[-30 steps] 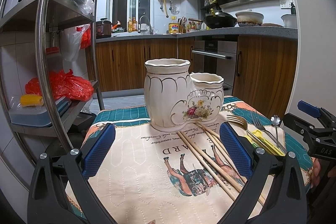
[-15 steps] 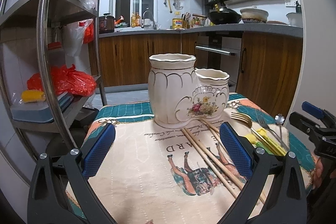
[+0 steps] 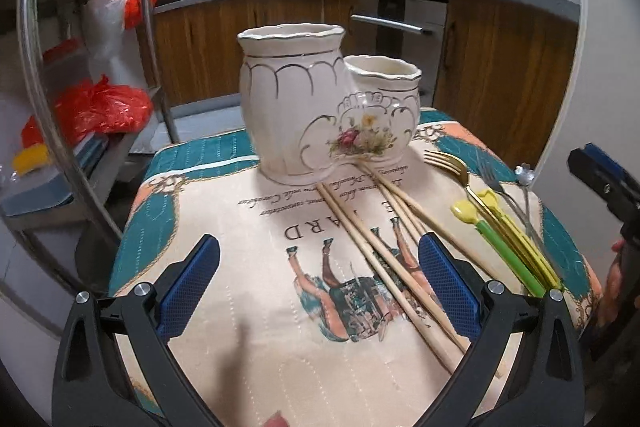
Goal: Organize utensils
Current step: 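Grasp a wooden chopstick with the left tool while the right tool grasps a gold spoon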
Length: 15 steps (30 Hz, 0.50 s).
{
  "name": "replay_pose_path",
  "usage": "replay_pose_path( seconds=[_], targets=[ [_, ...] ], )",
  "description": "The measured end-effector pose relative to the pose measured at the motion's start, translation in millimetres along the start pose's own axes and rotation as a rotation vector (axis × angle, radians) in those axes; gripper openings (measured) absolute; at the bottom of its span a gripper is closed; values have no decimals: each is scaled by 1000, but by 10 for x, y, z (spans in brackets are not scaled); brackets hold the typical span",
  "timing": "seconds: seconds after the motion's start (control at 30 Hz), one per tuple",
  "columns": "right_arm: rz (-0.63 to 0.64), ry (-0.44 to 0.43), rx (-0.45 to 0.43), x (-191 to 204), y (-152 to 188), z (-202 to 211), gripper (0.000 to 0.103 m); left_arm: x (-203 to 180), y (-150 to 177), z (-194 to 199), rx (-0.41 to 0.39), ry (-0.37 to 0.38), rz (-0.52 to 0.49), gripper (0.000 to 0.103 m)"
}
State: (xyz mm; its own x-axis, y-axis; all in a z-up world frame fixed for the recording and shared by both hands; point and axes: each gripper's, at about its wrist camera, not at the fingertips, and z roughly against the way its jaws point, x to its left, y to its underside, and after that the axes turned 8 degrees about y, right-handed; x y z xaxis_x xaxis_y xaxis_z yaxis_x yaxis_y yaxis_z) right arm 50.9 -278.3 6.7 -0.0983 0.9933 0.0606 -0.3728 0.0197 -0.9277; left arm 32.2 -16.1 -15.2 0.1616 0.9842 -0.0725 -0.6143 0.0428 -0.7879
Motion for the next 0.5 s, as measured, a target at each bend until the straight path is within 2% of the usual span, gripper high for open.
replay_pose_path(
  seconds=[0.13, 0.23, 0.4, 0.5],
  targets=[
    [40, 53, 44, 101, 25, 87, 98, -104, 14, -66, 65, -19, -51, 98],
    [60, 82, 90, 31, 138, 126, 98, -150, 54, -93, 98, -42, -59, 97],
    [72, 96, 181, 183, 338, 194, 98, -204, 118, -154, 144, -39, -44, 84],
    [68, 84, 197, 330, 402, 241, 98, -236, 145, -197, 163, -37, -33, 76]
  ],
)
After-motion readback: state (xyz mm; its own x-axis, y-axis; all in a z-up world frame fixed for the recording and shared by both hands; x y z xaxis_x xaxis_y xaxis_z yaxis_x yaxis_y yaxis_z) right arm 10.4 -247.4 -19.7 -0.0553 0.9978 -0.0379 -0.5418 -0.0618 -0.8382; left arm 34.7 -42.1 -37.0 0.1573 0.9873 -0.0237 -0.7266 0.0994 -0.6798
